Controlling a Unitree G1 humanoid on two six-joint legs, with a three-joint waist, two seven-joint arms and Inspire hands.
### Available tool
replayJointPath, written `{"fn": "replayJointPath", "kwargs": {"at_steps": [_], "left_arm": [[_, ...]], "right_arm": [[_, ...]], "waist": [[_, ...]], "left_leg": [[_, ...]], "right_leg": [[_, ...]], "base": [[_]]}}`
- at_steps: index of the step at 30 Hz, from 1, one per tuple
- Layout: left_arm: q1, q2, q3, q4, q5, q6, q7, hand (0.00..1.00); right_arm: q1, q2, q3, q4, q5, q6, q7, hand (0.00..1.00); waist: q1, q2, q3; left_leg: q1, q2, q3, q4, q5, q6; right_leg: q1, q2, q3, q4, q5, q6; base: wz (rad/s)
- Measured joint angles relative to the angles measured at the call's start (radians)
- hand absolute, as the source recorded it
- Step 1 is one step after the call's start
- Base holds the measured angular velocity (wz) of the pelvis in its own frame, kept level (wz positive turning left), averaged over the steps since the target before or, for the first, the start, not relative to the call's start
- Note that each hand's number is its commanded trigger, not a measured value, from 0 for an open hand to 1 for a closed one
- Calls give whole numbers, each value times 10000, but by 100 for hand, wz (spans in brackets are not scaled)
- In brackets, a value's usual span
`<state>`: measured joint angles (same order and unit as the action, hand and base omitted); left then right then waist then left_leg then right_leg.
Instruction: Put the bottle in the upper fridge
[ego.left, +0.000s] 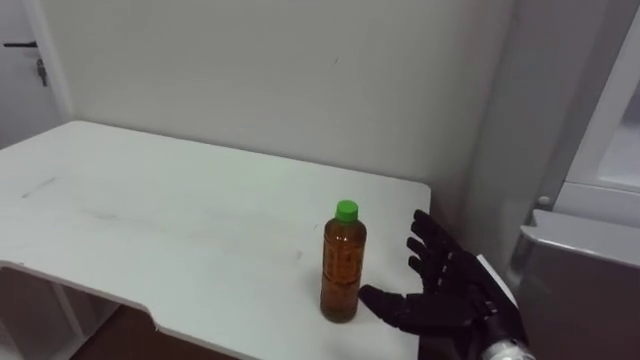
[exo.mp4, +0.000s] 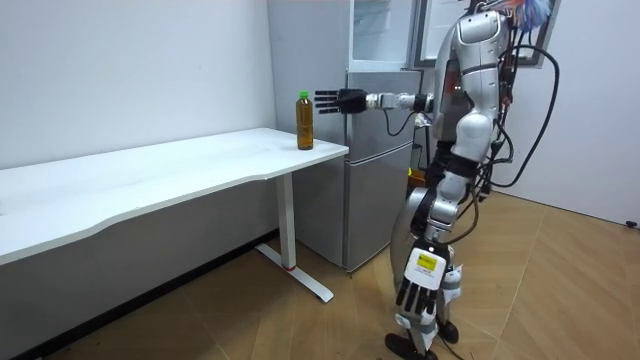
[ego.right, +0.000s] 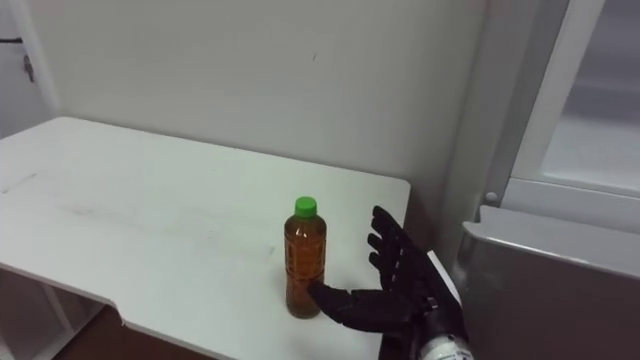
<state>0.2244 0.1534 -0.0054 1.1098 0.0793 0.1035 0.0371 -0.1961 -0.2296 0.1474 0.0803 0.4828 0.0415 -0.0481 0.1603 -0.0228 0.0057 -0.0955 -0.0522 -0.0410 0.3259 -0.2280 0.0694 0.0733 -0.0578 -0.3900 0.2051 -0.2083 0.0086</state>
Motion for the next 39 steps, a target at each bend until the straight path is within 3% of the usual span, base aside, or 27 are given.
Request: {"fn": "replayJointPath", "kwargs": {"at_steps": [4,9,12,18,26,39], "left_arm": [[6,-27,-93,-178,-72,57,10,0],[41,-53,-325,-262,-100,86,269,0],[7,-61,-468,-270,-107,91,388,0],[-59,-59,-617,-302,-103,69,391,0],[-143,-35,-1160,-282,-331,1,201,0],[-177,-42,-1179,-102,-1295,-195,211,0]], "right_arm": [[-544,-28,73,839,57,-13,-468,0],[-987,-1,101,1934,156,-14,-1108,0],[-1006,1,158,2352,142,-13,-1561,0],[-1718,8,238,3219,-256,-218,-2347,0],[-2313,7,324,4144,-149,-397,-2593,0],[-2750,3,323,4509,-529,-546,-2715,0]], "waist": [[-25,-21,-11],[88,-130,51],[123,-187,16],[316,-188,47],[450,-259,139],[695,-372,210]], "left_leg": [[-145,-102,-241,-65,137,7],[-178,-155,-292,-172,248,13],[-427,-182,-432,-32,248,13],[-921,-187,-503,28,384,7],[-1252,-320,-894,8,560,-26],[-1702,-496,-1233,22,744,26]], "right_leg": [[-64,-111,-342,2,-1,1],[-82,-128,-525,-1,2,4],[-221,-121,-596,15,6,7],[-732,-144,-717,159,47,-36],[-939,-157,-808,178,45,-38],[-1322,-293,-1075,347,39,-28]], "base": [[19],[9],[13],[4],[16],[9]]}}
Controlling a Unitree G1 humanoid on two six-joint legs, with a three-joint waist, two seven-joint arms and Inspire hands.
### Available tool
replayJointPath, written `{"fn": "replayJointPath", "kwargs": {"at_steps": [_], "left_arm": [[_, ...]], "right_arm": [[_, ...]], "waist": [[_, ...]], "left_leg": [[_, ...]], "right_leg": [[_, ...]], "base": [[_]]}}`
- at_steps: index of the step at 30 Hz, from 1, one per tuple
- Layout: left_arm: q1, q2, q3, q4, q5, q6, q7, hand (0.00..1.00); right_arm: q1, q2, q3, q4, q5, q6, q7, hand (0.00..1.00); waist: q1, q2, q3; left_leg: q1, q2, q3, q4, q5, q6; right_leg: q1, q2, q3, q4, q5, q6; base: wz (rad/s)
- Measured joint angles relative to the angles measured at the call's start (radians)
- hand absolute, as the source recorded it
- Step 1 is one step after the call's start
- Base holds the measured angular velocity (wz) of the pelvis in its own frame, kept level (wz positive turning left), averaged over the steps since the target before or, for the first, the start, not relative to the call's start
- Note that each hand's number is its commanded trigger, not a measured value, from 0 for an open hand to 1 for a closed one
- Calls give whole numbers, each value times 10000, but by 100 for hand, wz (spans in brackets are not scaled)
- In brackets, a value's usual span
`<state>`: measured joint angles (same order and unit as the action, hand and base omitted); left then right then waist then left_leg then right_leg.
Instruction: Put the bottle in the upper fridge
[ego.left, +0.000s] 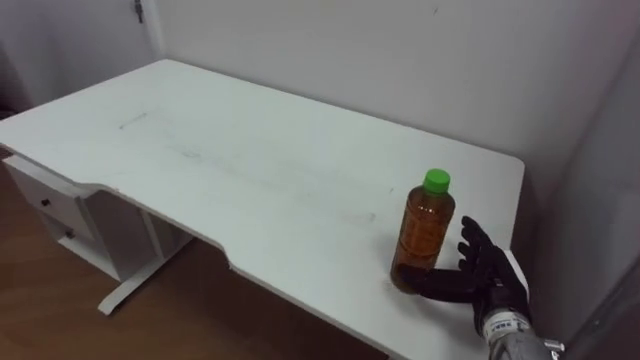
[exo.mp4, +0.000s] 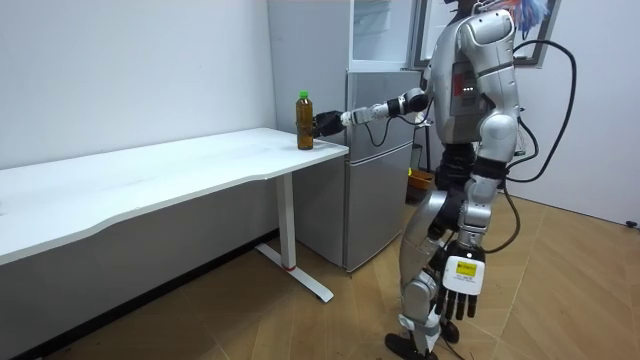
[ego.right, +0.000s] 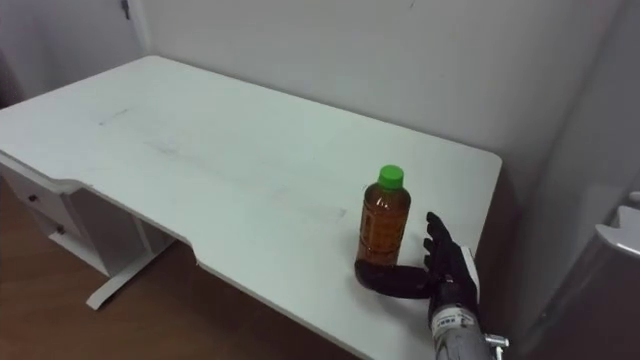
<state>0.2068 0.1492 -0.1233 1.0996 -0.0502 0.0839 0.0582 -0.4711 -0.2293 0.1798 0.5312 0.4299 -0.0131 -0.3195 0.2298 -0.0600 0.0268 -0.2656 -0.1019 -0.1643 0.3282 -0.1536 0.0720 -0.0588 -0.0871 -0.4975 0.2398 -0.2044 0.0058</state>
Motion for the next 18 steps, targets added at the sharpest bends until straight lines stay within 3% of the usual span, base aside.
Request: {"fn": "replayJointPath", "kwargs": {"at_steps": [7,18], "left_arm": [[-60,6,-25,32,-370,-11,70,0],[-160,28,-318,8,-777,-20,269,0]], "right_arm": [[-158,0,265,167,6,-142,-66,0],[-209,-6,444,210,5,-243,-416,0]], "waist": [[223,-36,14],[264,1,47]], "left_leg": [[-234,-11,-15,78,52,0],[-406,-15,-41,76,145,-13]], "right_leg": [[-240,-9,13,58,13,5],[-467,-35,32,194,13,-3]], "base": [[1],[1]]}}
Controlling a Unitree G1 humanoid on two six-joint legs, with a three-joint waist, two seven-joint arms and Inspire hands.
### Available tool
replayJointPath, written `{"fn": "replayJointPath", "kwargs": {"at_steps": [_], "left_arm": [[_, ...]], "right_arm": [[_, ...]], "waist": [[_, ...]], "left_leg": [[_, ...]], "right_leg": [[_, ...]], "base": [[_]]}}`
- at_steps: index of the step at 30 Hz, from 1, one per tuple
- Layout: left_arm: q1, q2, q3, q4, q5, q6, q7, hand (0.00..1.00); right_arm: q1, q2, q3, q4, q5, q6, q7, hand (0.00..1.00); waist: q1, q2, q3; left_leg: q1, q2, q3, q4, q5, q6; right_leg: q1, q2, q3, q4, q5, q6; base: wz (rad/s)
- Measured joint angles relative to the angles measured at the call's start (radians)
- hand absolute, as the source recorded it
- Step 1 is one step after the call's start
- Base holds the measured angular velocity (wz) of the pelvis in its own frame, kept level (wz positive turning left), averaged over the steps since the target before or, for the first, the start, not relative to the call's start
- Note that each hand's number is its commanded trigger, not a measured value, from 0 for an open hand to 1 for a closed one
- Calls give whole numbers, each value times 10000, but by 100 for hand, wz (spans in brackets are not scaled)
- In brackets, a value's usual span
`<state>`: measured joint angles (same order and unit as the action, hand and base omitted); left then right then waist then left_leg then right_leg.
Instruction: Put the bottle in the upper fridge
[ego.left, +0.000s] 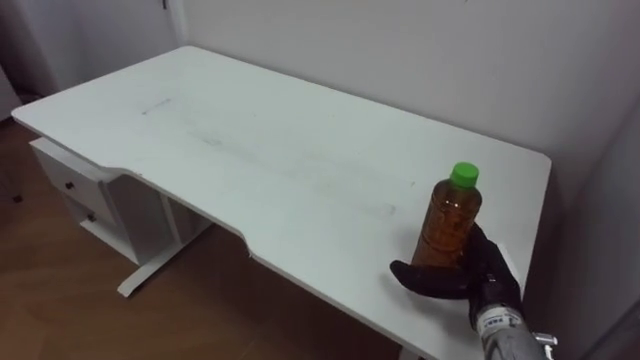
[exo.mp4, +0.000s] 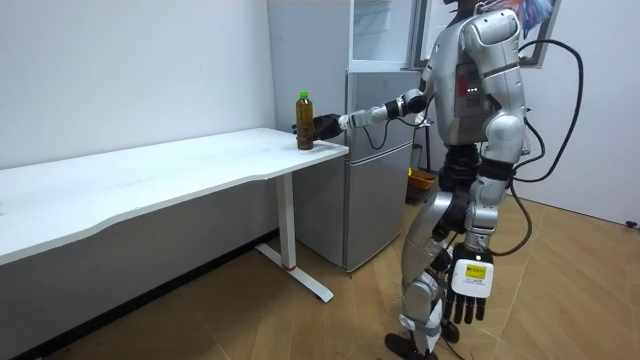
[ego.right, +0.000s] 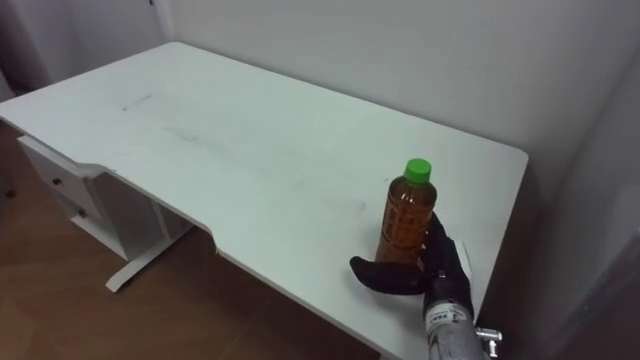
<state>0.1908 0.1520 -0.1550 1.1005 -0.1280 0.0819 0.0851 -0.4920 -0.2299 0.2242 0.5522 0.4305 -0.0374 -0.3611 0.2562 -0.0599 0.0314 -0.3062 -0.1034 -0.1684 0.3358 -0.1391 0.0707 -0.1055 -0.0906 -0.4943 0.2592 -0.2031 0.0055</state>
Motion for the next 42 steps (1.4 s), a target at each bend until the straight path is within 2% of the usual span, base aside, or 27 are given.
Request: {"fn": "replayJointPath", "kwargs": {"at_steps": [8,9,10,21,29,34,37,42], "left_arm": [[-8,12,-69,6,4,-1,-20,0],[-26,13,-73,15,0,0,-21,0],[-33,13,-82,9,-5,0,-17,0],[-61,67,-471,-13,-385,-52,150,0],[-65,149,-491,-12,-368,-72,214,0],[-61,142,-498,-3,-372,-167,220,0],[-31,141,-497,-7,-375,-233,311,0],[-12,142,-473,-11,-366,-244,293,0]], "right_arm": [[-99,-5,-4,479,-129,-369,-375,0],[-102,-5,-4,548,-131,-429,-447,82],[-110,-5,-4,689,-132,-562,-489,100],[-501,-122,-106,2157,-205,-1455,-1220,100],[-501,-221,-195,2339,-100,-1656,-1381,100],[-552,-340,-349,2643,-60,-1816,-1139,100],[-575,-381,-502,2685,16,-1796,-847,100],[-574,-481,-516,2675,154,-1757,-311,100]], "waist": [[159,28,12],[207,37,14],[238,48,16],[239,134,35],[228,132,10],[234,328,-77],[230,413,-65],[180,384,-70]], "left_leg": [[-3,0,-16,0,3,-8],[7,1,-25,1,6,-11],[19,0,-41,2,9,-14],[-203,-119,-368,3,187,-96],[-299,-140,-343,0,232,-96],[-266,-139,-322,-2,230,-91],[-179,-131,-270,-42,231,-90],[-129,-122,-173,-89,233,-90]], "right_leg": [[-18,7,-13,12,2,-9],[-22,4,-8,40,0,-11],[-17,2,-7,66,-1,-12],[-174,4,-11,132,-76,-99],[-231,19,-13,-17,-122,-89],[-164,12,-30,6,-88,-73],[-158,-65,-20,143,-107,-83],[-195,-173,14,193,-215,-98]], "base": [[0],[0],[3],[10],[2],[0],[-3],[-3]]}}
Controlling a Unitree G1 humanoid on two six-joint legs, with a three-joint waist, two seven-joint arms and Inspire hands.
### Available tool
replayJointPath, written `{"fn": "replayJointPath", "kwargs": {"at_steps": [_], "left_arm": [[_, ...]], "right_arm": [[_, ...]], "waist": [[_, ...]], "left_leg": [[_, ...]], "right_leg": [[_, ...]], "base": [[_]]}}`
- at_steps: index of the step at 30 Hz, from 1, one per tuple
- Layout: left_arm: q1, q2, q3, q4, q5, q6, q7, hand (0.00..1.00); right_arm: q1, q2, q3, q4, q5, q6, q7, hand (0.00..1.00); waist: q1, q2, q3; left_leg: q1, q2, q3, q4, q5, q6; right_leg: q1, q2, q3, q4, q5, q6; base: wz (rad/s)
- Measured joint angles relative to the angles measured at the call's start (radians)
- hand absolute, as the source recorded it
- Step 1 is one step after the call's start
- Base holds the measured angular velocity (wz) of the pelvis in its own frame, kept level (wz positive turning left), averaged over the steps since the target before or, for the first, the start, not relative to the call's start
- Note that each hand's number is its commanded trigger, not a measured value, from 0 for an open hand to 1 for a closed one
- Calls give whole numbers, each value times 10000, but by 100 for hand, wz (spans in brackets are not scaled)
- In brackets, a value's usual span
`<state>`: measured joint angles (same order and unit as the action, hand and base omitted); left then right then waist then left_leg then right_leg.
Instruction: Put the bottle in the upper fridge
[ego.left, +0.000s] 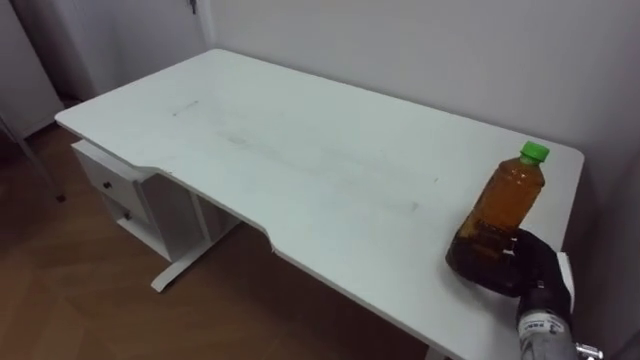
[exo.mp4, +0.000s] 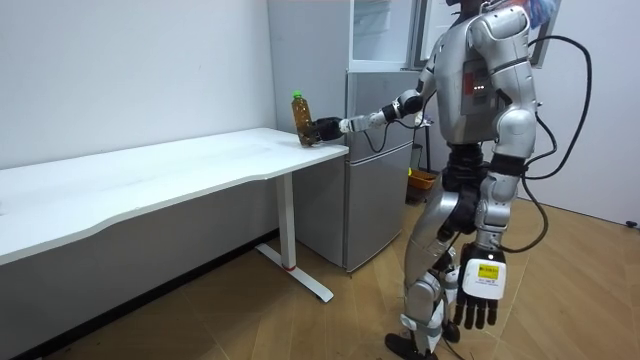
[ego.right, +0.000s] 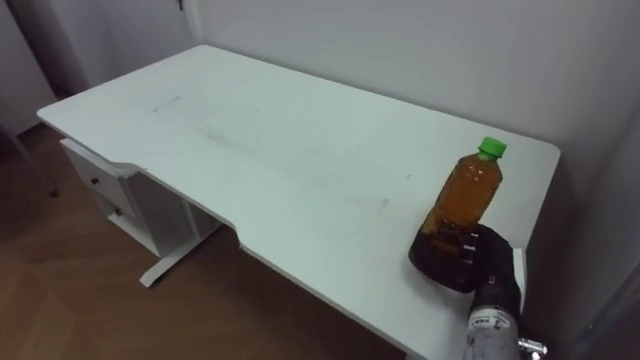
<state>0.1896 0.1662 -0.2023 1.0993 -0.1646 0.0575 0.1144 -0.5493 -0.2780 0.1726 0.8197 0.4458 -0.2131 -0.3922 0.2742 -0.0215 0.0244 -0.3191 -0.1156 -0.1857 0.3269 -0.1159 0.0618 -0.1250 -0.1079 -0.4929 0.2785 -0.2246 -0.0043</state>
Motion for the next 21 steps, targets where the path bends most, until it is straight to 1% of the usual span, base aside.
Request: {"fn": "replayJointPath", "kwargs": {"at_steps": [3,4,7,9,12,13,14,15,16,17,19,21], "left_arm": [[9,1,21,6,-5,0,2,0],[9,2,32,20,-4,0,3,0],[6,1,131,26,0,-19,4,0],[8,2,287,40,35,-52,5,0],[19,12,449,96,180,-215,5,0],[38,23,484,85,213,-226,-3,0],[38,25,517,75,224,-231,-12,0],[68,22,662,3,261,-232,-76,0],[112,24,801,-10,256,-238,-86,0],[131,30,831,-12,253,-243,-75,0],[222,46,825,-75,212,-314,69,0],[240,55,834,-20,215,-407,132,0]], "right_arm": [[46,-18,0,-223,95,232,132,100],[106,-16,5,-406,94,407,139,100],[297,-1,6,-823,72,680,265,100],[537,1,12,-1135,70,770,370,100],[1057,2,12,-1722,80,889,467,100],[1299,2,12,-2070,75,1057,486,100],[1408,2,13,-2239,75,1105,527,100],[1579,2,17,-2634,73,1301,592,100],[1808,-1,20,-3118,71,1510,644,100],[1935,0,23,-3335,68,1541,652,100],[2324,0,63,-4138,72,1590,663,100],[2399,-3,113,-4518,72,1592,683,100]], "waist": [[-79,-103,-35],[-118,-153,-31],[-253,-210,-39],[-243,-231,-33],[-279,-233,-32],[-294,-233,-34],[-330,-233,-34],[-475,-241,-36],[-543,-249,-35],[-592,-252,-34],[-759,-269,-37],[-779,-305,-37]], "left_leg": [[52,16,87,-36,3,5],[104,9,143,-43,7,12],[197,-1,215,-75,0,28],[320,3,272,-140,-13,49],[534,7,437,-229,-34,84],[617,15,448,-255,-52,109],[627,16,455,-263,-54,111],[640,13,452,-266,-53,111],[706,14,481,-273,-54,113],[763,15,497,-276,-58,119],[1044,36,668,-408,-60,124],[1342,70,849,-558,-61,130]], "right_leg": [[15,-23,14,78,-12,3],[13,-65,32,152,-57,15],[49,-95,128,188,-76,43],[85,-108,268,228,-82,53],[193,-134,429,288,-99,83],[238,-133,519,290,-105,93],[242,-134,538,289,-106,94],[248,-133,578,281,-106,95],[305,-124,632,258,-107,98],[366,-119,649,233,-107,103],[597,-89,790,106,-88,141],[775,-97,932,87,-84,149]], "base": [[-2],[-3],[-5],[-14],[-12],[-12],[-9],[-5],[-5],[-8],[-13],[-28]]}}
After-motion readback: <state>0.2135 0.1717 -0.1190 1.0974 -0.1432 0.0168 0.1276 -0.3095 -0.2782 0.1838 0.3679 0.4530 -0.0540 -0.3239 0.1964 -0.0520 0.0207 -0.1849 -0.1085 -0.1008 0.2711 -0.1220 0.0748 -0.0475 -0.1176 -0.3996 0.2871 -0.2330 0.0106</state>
